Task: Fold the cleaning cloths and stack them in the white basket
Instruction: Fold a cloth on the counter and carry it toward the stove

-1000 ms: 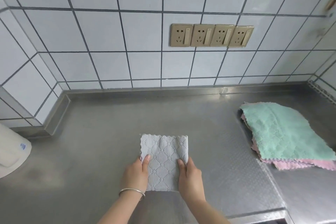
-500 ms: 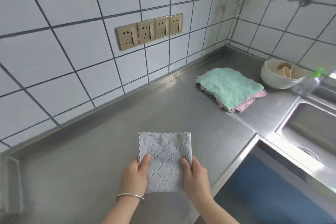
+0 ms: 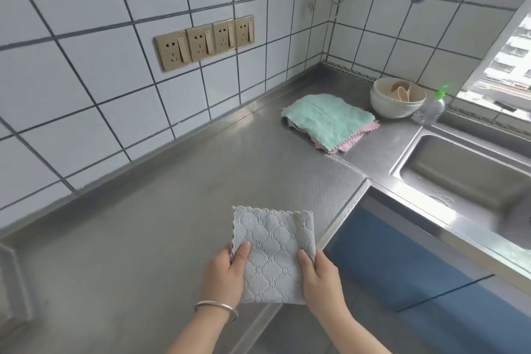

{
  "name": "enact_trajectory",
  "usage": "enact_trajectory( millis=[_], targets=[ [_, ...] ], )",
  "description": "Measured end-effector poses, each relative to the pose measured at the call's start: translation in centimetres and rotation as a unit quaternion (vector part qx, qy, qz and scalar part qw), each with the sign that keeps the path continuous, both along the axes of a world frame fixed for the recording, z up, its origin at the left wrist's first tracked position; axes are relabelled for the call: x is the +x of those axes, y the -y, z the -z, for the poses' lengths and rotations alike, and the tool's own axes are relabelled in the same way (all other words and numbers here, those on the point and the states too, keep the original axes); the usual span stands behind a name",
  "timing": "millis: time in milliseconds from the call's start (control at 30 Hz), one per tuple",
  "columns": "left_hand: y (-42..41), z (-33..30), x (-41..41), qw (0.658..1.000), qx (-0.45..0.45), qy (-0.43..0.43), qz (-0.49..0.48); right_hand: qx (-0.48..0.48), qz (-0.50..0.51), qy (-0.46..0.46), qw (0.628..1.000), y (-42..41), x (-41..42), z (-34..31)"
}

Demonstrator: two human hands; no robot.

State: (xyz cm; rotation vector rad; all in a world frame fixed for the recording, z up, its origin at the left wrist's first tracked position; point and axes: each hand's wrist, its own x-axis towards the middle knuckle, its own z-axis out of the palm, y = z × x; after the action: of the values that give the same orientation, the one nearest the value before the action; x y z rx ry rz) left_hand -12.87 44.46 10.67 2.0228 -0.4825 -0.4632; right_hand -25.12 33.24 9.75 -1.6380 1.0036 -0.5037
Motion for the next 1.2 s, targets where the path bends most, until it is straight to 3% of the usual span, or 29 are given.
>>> enact_trajectory(
  millis=[167, 500, 667, 933, 1200],
  targets=[
    [-2.2, 0.1, -1.7, 0.998, -0.012, -0.011, 0.062, -0.007, 0.046, 0.013, 0.999, -3.9, -3.3, 0.0],
    [-5.6, -0.2, -9.3, 0.960, -0.013, 0.036, 0.276, -0.015, 0.270, 0.010, 0.963, -14.2, -13.5, -0.1],
    [-5.5, -1.4, -17.1, 0.913, -0.065, 0.009, 0.403, -0.027, 0.405, 0.021, 0.914, -18.1, -21.1, -1.0],
    [-7.2, -1.6, -33.7, 0.812, -0.071, 0.003, 0.579, -0.049, 0.584, 0.020, 0.810, -26.7, -35.9, -1.6],
    [-13.7, -2.2, -54.3, 0.724, -0.044, 0.010, 0.688, -0.050, 0.688, 0.012, 0.724, -36.7, -53.2, -2.2]
  ],
)
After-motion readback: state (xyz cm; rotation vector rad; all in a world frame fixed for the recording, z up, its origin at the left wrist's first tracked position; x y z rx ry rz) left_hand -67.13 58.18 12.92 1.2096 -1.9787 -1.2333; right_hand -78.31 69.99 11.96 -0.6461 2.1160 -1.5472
